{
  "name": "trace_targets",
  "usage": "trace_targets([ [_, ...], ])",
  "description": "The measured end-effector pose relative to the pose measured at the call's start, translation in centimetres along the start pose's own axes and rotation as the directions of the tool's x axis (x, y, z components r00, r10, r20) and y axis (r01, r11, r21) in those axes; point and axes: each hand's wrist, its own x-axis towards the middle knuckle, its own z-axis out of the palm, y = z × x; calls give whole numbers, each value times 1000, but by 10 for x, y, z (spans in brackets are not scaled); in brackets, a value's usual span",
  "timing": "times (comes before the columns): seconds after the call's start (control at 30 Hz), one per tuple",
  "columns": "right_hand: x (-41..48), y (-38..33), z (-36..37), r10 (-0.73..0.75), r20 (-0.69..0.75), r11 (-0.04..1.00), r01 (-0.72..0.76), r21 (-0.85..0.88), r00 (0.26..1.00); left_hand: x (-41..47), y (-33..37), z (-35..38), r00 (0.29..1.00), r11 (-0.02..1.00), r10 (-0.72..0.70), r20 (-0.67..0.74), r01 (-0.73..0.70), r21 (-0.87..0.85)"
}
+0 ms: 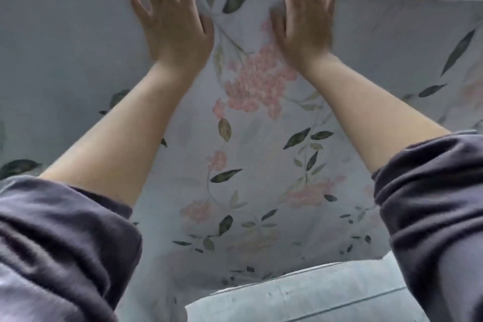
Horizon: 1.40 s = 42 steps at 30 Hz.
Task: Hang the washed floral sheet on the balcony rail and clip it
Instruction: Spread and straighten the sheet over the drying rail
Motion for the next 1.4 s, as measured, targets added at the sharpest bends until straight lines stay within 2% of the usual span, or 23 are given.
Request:
trace_targets([
  [0.2, 1, -3, 7, -40, -123, 996, 49, 70, 992, 4, 51, 20, 992, 991, 90, -89, -98, -95],
  [0.4, 0, 20, 3, -134, -82, 987, 140, 78, 988, 4, 91, 32, 980, 983, 149, -130, -161, -84],
  [0.57, -4, 73, 6, -132, -114, 984, 144, 106, 985, 7, 133, 44, 978, 992, 118, -171, -124, -21],
  [0.77, -11, 155, 10, -180, -80, 981, 185, 59, 980, 3, 223, 51, 987, 996, 80, -138, -83, -13],
  [0.93, -18, 220, 9, -155, -47, 986, 157, 52, 987, 1, 294, 51, 994, 998, 59, -89, -62, -27],
  [1.4, -35, 405, 14, -131, -62, 991, 133, 29, 989, 8, 457, 83, 974, 990, 65, -217, -90, -108],
])
